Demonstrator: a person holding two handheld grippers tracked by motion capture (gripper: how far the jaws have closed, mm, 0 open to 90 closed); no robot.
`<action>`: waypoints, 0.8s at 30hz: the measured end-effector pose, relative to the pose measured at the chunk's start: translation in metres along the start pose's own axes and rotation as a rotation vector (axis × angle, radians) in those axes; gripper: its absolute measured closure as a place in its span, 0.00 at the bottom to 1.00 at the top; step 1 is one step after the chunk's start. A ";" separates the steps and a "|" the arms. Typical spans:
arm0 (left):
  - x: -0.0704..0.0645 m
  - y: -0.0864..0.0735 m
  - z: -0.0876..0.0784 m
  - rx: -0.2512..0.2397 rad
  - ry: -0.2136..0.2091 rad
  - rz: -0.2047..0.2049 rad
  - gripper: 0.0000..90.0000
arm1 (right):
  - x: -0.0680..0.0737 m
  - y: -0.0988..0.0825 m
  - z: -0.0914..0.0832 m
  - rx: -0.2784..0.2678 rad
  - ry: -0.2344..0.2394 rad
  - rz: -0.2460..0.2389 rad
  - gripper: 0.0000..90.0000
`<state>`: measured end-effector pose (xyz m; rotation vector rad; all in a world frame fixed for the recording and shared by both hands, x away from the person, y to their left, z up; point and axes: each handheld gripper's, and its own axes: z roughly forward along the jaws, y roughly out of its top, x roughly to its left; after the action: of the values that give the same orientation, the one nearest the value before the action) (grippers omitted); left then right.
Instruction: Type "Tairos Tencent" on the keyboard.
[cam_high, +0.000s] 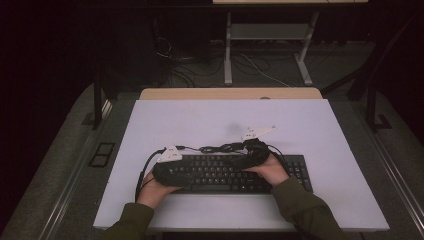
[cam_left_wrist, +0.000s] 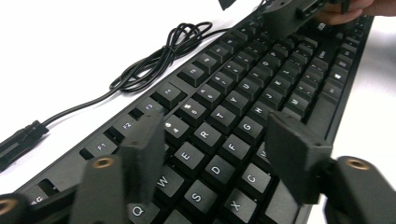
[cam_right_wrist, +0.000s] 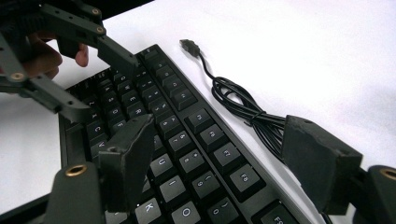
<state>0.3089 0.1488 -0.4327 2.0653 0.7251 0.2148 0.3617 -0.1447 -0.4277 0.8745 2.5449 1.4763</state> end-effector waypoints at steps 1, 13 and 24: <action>0.001 0.000 0.001 -0.001 -0.001 -0.004 0.46 | 0.000 0.000 0.000 -0.002 0.000 -0.001 0.28; 0.004 0.004 0.008 0.003 -0.007 -0.022 0.77 | 0.000 0.000 0.000 -0.009 -0.006 0.001 0.28; 0.004 0.009 0.016 0.039 -0.017 -0.024 0.99 | 0.001 0.000 0.000 -0.008 -0.001 0.004 0.28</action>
<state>0.3221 0.1358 -0.4349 2.0919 0.7483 0.1707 0.3615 -0.1439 -0.4275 0.8795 2.5355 1.4858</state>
